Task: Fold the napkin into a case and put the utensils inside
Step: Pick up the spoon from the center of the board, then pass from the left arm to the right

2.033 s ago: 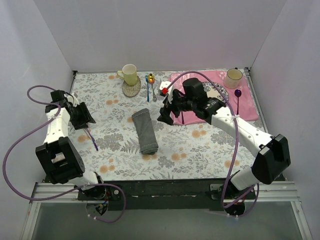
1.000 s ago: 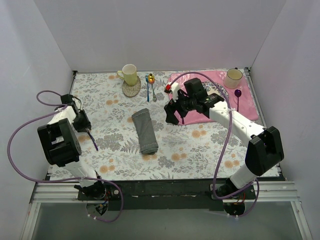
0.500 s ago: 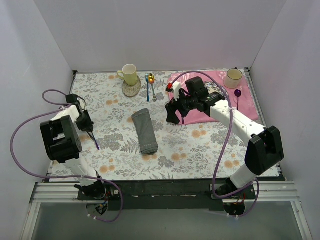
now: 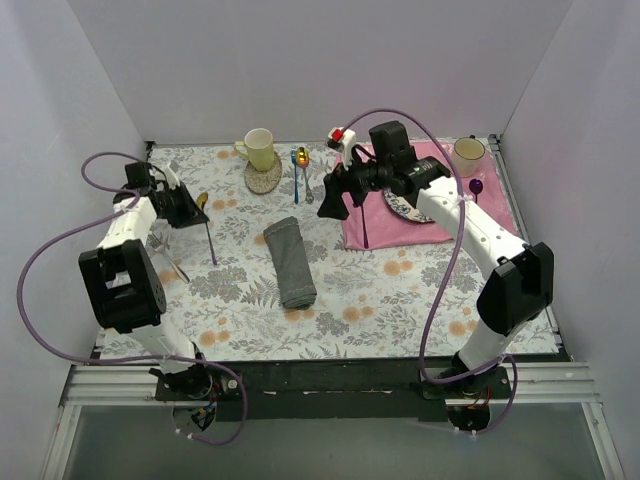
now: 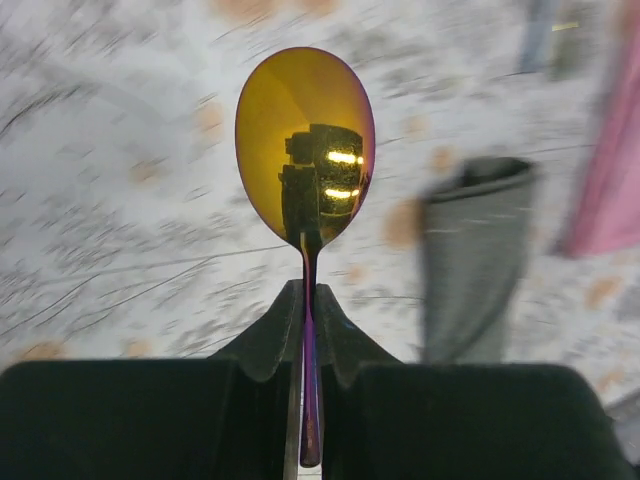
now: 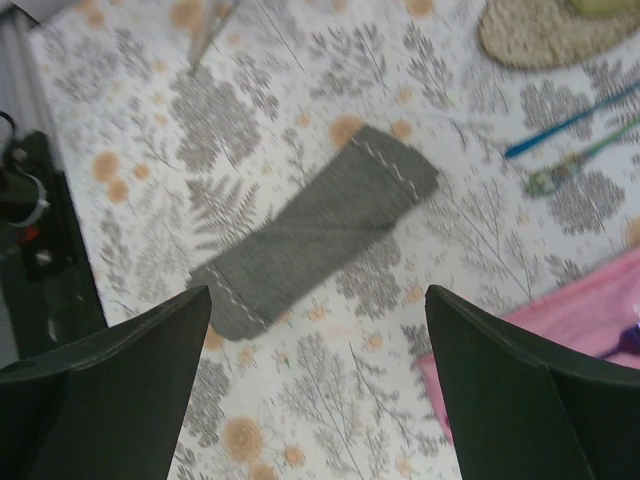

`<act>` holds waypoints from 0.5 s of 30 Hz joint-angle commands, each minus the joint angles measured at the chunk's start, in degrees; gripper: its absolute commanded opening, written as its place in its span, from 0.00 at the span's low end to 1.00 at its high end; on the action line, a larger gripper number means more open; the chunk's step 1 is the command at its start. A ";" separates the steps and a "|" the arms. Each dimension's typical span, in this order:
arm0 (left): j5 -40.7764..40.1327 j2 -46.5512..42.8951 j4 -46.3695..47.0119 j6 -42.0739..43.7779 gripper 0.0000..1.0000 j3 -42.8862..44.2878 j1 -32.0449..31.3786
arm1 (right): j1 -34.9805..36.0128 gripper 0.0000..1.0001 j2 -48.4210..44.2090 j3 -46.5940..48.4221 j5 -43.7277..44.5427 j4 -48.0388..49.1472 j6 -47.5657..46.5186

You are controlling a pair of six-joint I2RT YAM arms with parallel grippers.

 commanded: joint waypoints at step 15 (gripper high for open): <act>47.30 -18.89 76.45 -56.66 0.00 -2.74 -10.80 | 4.50 0.89 7.16 3.64 -25.55 56.16 55.27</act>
